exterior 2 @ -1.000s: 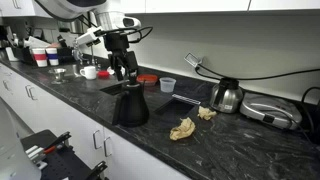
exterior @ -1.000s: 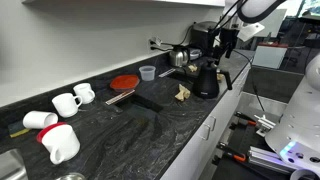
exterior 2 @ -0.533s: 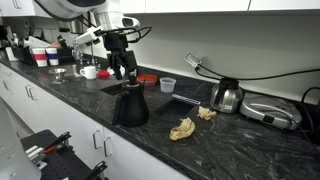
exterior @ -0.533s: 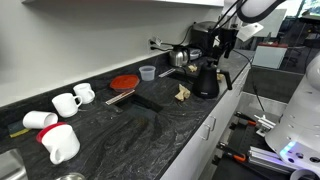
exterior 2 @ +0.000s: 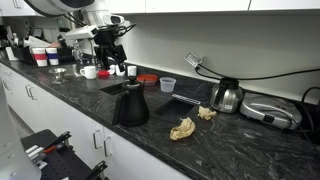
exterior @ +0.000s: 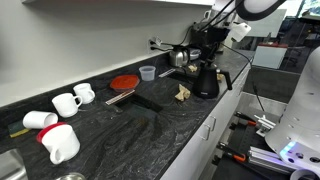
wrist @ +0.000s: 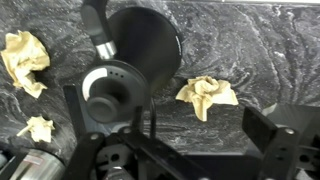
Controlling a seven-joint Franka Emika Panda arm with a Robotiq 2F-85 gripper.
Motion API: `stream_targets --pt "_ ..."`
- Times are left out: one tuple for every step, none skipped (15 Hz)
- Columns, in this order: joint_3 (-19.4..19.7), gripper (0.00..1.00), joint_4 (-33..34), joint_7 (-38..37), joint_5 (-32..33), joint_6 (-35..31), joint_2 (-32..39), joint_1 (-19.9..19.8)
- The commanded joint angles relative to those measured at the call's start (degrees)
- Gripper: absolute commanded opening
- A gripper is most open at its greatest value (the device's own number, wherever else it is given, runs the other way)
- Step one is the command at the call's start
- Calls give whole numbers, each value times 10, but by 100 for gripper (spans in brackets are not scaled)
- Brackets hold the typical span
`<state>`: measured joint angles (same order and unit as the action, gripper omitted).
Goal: Place the brown paper on the left inside the left trash chute
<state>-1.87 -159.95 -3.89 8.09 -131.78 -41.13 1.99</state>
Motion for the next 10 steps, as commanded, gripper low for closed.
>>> stream_targets --pt "-19 100 4 11 -20 -61 30 28" --pt "-24 100 2 1 -26 -100 44 33" --pt "-26 100 1 3 -22 -56 19 26" --pt "-30 100 1 1 -23 -63 26 29" --pt "-30 100 1 1 -23 -62 27 28" --pt "-29 100 1 1 -23 -62 25 27" --pt "-29 100 1 1 -23 -61 22 27" --pt "-29 100 1 1 -23 -61 22 27" --pt "-29 100 1 1 -23 -61 22 27" --pt "-29 100 1 1 -23 -61 22 27"
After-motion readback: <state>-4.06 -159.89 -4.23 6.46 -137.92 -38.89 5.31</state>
